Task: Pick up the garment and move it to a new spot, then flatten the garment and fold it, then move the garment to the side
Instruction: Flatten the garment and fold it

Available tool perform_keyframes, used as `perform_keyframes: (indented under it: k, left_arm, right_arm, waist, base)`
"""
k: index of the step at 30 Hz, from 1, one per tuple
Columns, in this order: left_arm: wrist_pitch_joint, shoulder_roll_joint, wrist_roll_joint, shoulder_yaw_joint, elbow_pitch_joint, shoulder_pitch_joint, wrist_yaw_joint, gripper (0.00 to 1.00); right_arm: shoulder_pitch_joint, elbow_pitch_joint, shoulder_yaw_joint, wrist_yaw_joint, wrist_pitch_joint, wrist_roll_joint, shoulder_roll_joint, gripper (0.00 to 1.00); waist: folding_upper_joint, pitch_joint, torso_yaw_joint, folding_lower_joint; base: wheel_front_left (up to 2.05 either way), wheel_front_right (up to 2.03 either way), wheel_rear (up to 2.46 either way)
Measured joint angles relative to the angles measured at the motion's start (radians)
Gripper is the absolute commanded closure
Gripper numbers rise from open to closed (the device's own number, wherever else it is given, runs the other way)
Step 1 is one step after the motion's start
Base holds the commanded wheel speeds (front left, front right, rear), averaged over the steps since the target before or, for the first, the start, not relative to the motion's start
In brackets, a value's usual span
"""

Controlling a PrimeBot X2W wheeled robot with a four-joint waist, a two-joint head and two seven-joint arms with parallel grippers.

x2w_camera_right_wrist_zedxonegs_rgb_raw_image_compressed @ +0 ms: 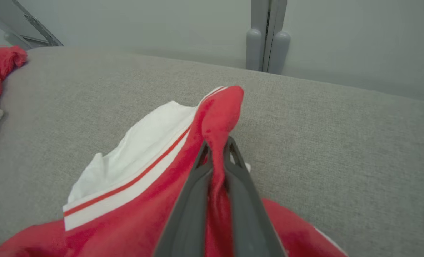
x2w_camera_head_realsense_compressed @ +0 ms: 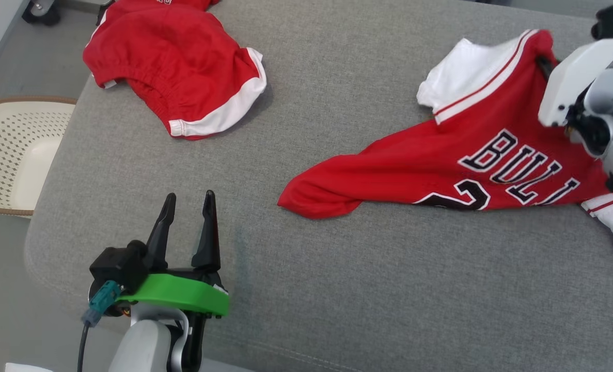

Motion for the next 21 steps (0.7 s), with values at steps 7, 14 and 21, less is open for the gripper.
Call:
perform_keyframes:
  k: [7,14,21]
  left_arm:
    - [0.0,0.0,-0.013,-0.026,-0.01,-0.021,0.001,0.0]
    - [0.0,0.0,-0.014,-0.024,-0.012,-0.027,0.007,0.0]
    - [0.0,0.0,0.001,-0.016,-0.002,-0.028,0.008,0.0]
  right_arm:
    - [-0.114,0.08,-0.059,0.0,-0.122,0.006,-0.055,1.0]
    - [-0.118,0.108,-0.091,0.0,-0.195,-0.021,-0.09,0.86]
    - [-0.038,0.113,-0.136,0.0,-0.26,-0.086,-0.109,0.0]
  waist:
    - [0.0,0.046,0.011,0.0]
    - [0.0,0.073,0.029,0.0]
    - [0.0,0.043,0.006,0.0]
  base:
    - [0.0,0.0,0.0]
    - [0.0,0.0,0.0]
    - [0.0,0.0,0.0]
